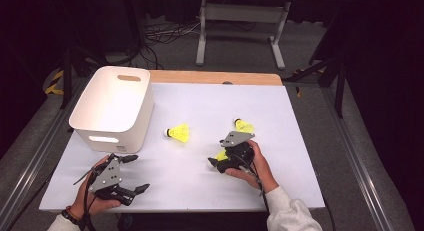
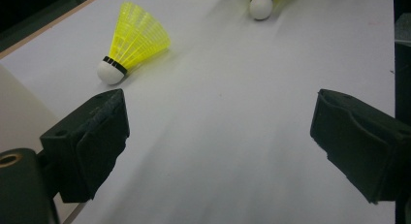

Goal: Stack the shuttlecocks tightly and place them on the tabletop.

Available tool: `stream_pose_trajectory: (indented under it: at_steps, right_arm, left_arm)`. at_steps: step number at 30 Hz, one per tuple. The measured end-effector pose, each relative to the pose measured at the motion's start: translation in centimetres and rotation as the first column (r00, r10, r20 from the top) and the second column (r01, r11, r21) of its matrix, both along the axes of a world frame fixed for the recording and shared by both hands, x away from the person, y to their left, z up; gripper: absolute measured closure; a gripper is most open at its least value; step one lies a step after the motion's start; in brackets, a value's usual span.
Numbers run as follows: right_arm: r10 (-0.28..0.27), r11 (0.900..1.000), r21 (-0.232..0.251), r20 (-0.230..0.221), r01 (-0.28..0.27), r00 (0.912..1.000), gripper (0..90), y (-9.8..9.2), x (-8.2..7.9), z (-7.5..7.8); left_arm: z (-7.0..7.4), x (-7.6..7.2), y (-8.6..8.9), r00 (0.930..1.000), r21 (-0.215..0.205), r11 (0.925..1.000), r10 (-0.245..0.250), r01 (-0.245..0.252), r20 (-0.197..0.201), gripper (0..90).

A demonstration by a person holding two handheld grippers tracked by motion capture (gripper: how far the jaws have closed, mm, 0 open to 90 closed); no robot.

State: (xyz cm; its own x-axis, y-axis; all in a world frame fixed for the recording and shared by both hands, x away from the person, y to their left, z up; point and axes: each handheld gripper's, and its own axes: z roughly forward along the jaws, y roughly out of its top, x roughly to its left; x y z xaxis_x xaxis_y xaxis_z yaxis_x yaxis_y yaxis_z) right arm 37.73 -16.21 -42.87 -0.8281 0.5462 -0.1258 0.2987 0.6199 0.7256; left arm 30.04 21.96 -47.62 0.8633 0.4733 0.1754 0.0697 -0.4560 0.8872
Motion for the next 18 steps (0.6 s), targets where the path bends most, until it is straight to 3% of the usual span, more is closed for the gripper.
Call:
stream_pose_trajectory:
  at_steps: [5,9,18]
  right_arm:
    - [-0.019,1.0,-0.023,-0.013,0.018,0.9997,26.7,-1.3,-0.5,-0.7]
    - [-0.036,0.999,0.0,-0.023,0.036,0.9991,26.4,-2.2,-0.6,-1.2]
    - [-0.027,1.0,0.016,0.003,0.027,0.9996,25.8,-2.3,-1.0,-0.9]
  left_arm:
    - [0.0,0.0,0.0,1.0,0.007,1.0,-0.002,0.002,0.002,7.8]
    - [0.0,0.0,0.0,1.0,0.013,0.9999,-0.003,0.003,0.004,7.8]
    - [0.1,-0.1,0.0,1.0,0.013,0.9999,-0.003,0.002,0.005,7.8]
